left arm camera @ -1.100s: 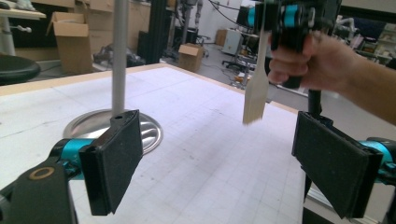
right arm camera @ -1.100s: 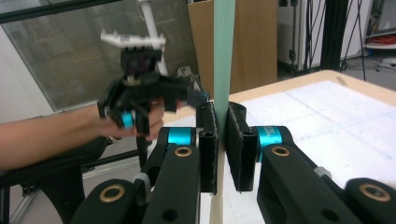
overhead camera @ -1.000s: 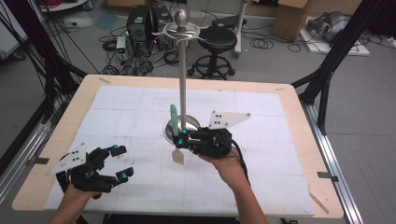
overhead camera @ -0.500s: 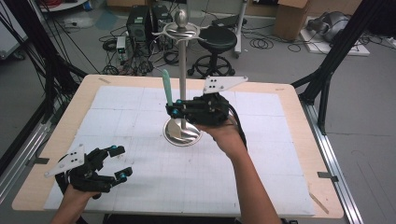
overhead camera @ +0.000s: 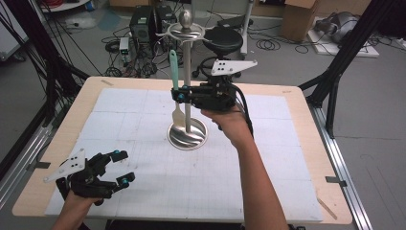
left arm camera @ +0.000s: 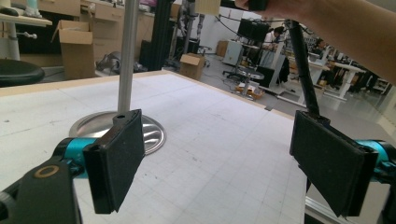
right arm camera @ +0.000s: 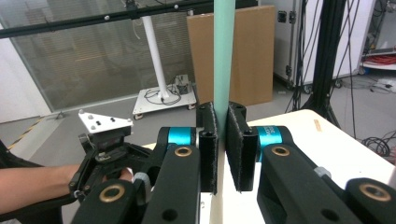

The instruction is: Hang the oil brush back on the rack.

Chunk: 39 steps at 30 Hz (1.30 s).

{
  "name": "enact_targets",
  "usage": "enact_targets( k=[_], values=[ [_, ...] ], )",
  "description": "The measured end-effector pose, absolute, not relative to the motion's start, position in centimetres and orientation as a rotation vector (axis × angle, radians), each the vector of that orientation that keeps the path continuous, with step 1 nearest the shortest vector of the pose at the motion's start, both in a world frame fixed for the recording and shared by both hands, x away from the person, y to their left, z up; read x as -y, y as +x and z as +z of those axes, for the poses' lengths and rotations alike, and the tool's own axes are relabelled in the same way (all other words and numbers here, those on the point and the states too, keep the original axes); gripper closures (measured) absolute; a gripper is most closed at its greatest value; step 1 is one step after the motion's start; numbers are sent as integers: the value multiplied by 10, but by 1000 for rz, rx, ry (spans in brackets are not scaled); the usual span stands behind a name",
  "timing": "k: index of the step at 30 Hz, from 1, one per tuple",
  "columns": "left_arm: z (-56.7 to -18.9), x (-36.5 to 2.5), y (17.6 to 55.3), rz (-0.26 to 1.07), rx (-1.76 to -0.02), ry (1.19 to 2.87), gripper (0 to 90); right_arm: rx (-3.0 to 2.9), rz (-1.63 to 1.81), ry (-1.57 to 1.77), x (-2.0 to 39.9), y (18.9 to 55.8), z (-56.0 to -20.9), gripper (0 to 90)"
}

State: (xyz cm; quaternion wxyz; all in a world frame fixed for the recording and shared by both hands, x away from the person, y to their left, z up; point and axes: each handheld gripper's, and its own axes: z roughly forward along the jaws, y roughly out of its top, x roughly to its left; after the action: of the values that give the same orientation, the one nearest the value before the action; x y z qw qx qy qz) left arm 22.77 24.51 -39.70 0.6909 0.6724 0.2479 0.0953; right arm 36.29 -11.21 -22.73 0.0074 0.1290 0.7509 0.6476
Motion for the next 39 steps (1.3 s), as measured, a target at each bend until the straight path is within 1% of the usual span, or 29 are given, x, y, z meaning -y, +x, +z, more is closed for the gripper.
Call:
enact_targets(
  k=[19,33,35,36,37,38,39],
  values=[
    [-397,-245,227,201,-551,1502,185,-2322,2071,484,119,382,-228,834],
    [-397,-245,226,203,-548,1507,187,-2337,2020,543,118,386,-232,823],
    [-397,-246,226,212,-551,1501,187,-2313,2005,584,118,385,-232,676],
    [-397,-246,226,212,-551,1501,187,-2313,2005,584,118,385,-232,676],
    [-397,-246,226,211,-555,1498,187,-2303,1963,631,118,385,-232,567],
    [-397,-247,226,209,-556,1496,187,-2303,1963,631,118,385,-232,567],
    [-397,-248,226,212,-554,1496,187,-2275,1934,669,118,383,-234,507]
  ],
)
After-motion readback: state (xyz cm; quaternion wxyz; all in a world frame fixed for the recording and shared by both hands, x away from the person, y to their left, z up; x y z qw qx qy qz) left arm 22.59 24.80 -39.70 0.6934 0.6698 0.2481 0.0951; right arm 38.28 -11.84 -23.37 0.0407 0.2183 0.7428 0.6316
